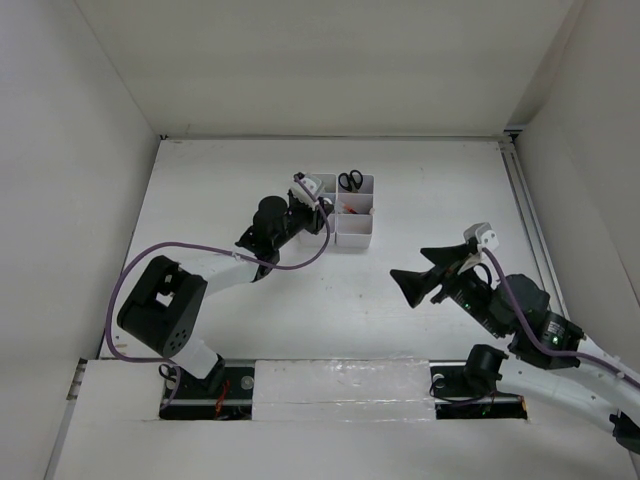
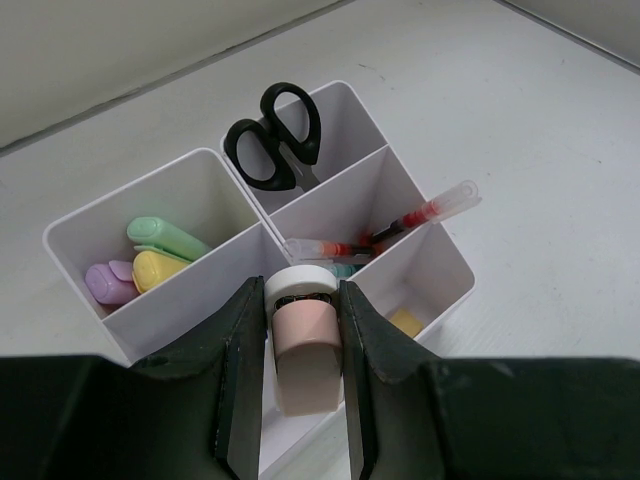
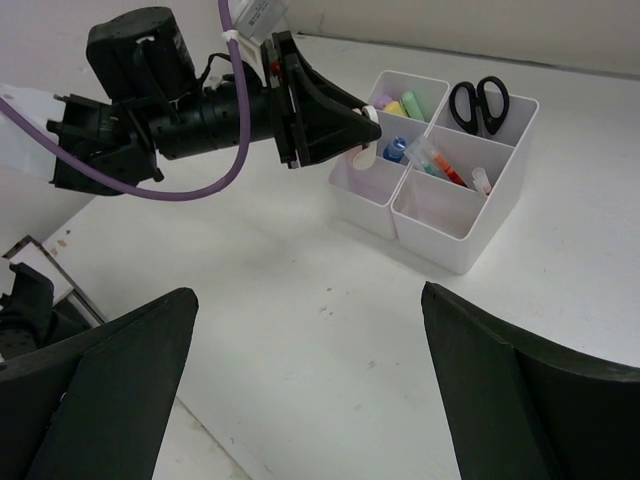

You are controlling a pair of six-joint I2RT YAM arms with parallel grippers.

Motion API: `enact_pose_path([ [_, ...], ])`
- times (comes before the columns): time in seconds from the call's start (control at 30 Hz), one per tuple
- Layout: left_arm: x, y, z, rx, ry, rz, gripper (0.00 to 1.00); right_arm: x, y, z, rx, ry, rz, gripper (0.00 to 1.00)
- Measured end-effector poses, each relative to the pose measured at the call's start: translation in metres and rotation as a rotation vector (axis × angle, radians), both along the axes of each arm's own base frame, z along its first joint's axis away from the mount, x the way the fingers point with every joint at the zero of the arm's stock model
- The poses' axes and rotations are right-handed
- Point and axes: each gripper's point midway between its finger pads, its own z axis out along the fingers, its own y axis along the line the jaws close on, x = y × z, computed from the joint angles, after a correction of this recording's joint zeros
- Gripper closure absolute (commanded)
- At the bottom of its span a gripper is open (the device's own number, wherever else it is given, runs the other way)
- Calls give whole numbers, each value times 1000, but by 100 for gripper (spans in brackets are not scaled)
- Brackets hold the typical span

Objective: Sort the stationery into containers
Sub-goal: Place the stationery into the container

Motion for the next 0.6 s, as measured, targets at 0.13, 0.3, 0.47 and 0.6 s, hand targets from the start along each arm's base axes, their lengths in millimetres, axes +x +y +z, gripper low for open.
enact_pose_path([
  [0.13,1,1,-2,3,1,9,100,0,-1,1,4,-2,0,0],
  [0.3,1,3,-4,7,5,16,100,0,-1,-3,-1,1,0,0],
  [0.47,0,6,-10,14,14,26,100,0,0,-5,-8,4,0,0],
  [0.6,1,6,-11,15,13,31,100,0,-1,-5,-7,4,0,0],
])
